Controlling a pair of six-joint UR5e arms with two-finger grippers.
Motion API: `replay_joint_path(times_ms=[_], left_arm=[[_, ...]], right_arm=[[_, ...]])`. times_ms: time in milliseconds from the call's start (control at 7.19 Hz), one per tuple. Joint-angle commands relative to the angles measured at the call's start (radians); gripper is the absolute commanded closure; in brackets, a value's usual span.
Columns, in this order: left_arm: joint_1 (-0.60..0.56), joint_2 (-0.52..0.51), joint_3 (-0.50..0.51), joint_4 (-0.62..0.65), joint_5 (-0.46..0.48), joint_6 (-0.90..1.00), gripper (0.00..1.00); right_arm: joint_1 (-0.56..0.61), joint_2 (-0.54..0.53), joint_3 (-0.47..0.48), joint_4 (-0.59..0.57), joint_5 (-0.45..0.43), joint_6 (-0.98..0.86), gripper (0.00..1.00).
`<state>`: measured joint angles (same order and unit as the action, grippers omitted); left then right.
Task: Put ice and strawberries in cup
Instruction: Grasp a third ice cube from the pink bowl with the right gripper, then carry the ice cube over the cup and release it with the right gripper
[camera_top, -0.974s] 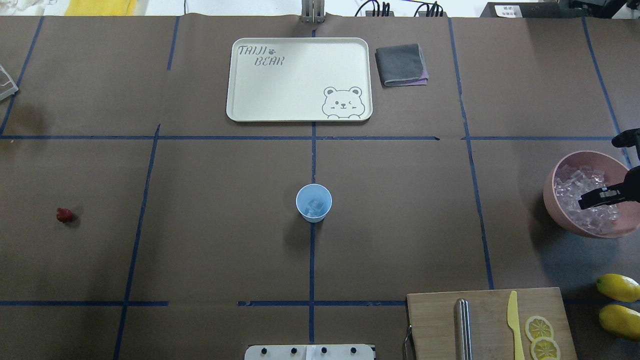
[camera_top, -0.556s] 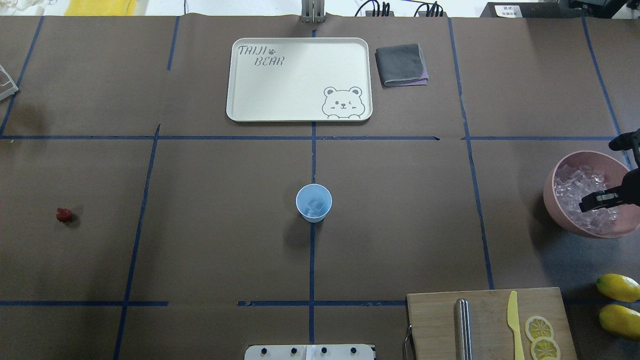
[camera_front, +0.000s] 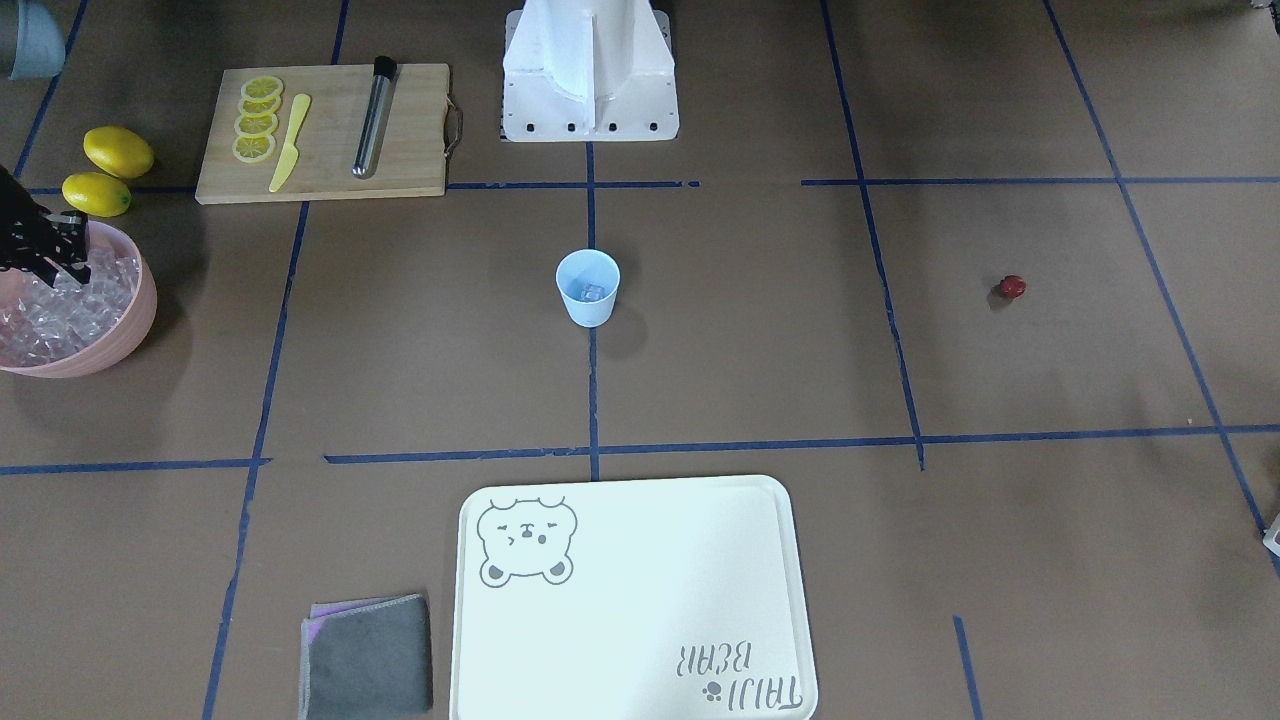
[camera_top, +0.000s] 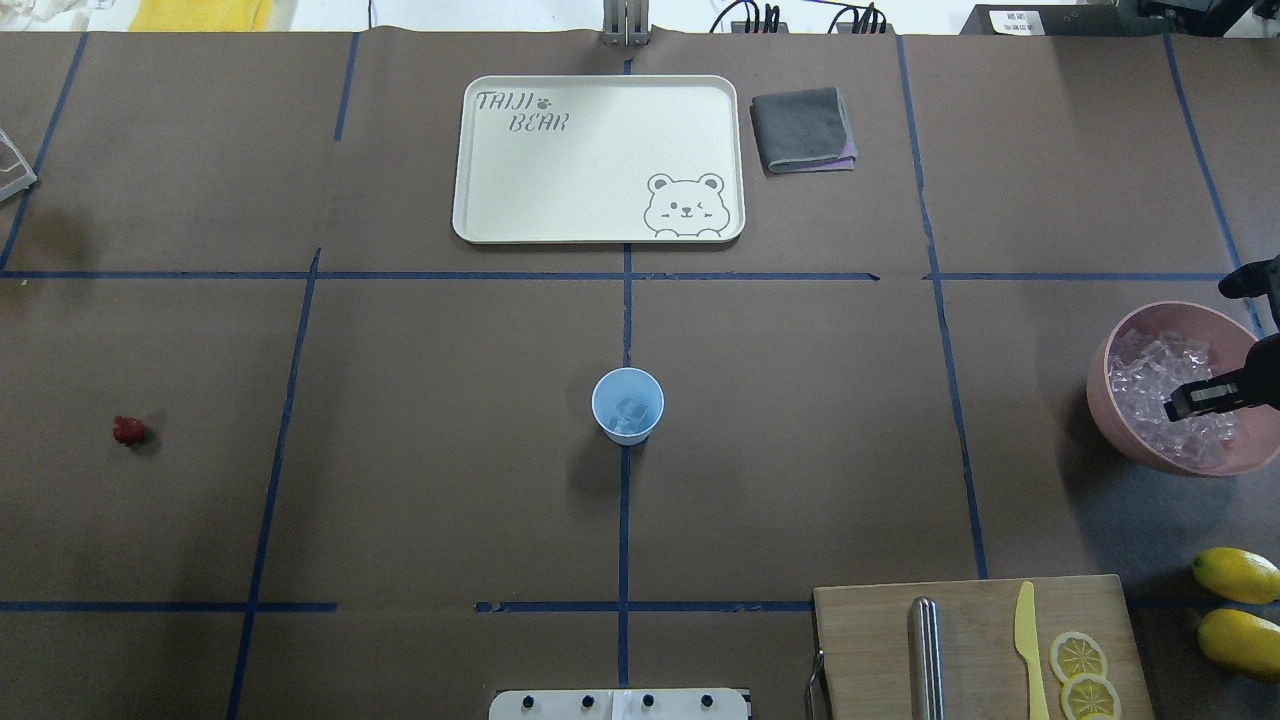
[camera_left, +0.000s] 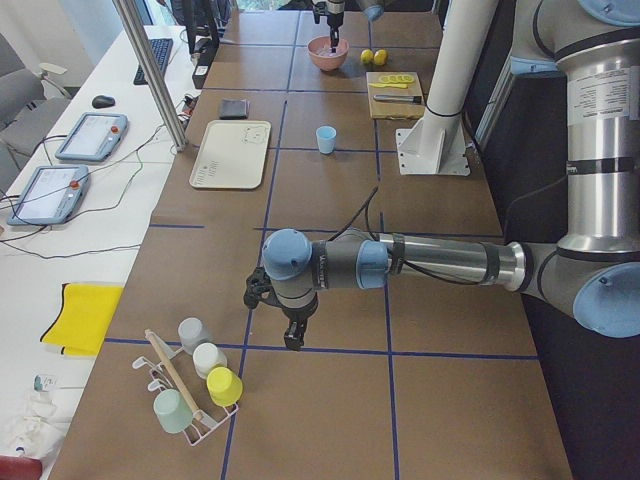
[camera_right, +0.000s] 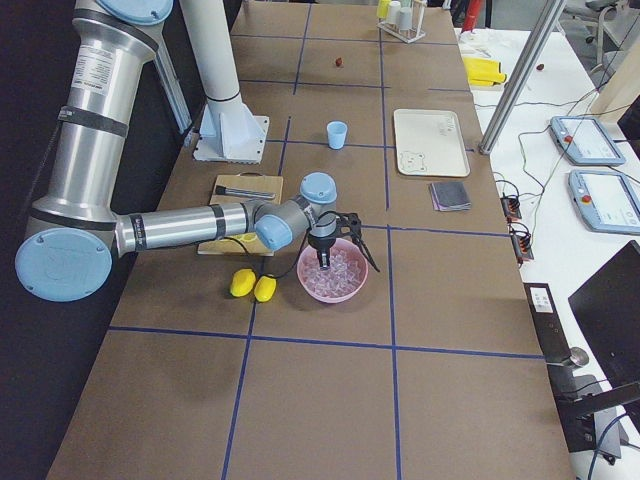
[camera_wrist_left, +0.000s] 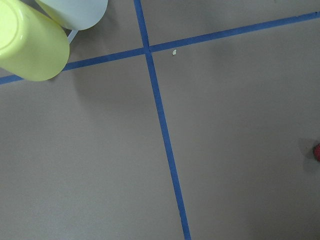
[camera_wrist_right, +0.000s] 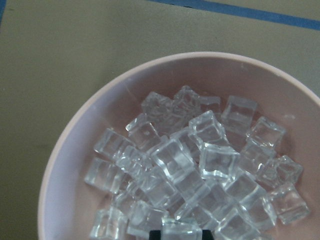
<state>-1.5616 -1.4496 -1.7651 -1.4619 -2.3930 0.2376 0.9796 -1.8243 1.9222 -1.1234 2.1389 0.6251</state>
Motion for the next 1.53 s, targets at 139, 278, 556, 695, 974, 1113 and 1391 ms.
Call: replay_joint_path(times_ms=[139, 278, 556, 695, 974, 1113, 1391], left_arm=[[0.000, 0.000, -0.001, 0.000, 0.000, 0.000, 0.00], [0.000, 0.000, -0.001, 0.000, 0.000, 0.000, 0.00], [0.002, 0.000, -0.001, 0.000, 0.000, 0.000, 0.00], [0.003, -0.002, -0.001, 0.002, 0.000, 0.000, 0.00], [0.006, -0.003, -0.001, 0.000, 0.000, 0.000, 0.00], [0.006, -0.003, -0.001, 0.000, 0.000, -0.001, 0.00], [0.008, -0.003, 0.001, 0.000, 0.000, 0.000, 0.00]], right_arm=[[0.044, 0.104, 0.127, -0.178, 0.019, 0.002, 0.96], [0.031, 0.225, 0.142, -0.313, 0.018, 0.013, 0.96], [-0.080, 0.447, 0.138, -0.467, 0.003, 0.085, 0.96], [-0.179, 0.571, 0.133, -0.536, -0.049, 0.210, 0.99], [-0.347, 0.788, 0.095, -0.688, -0.224, 0.385, 1.00], [-0.392, 0.895, 0.014, -0.690, -0.234, 0.456, 1.00], [-0.510, 1.014, -0.084, -0.690, -0.345, 0.589, 1.00]])
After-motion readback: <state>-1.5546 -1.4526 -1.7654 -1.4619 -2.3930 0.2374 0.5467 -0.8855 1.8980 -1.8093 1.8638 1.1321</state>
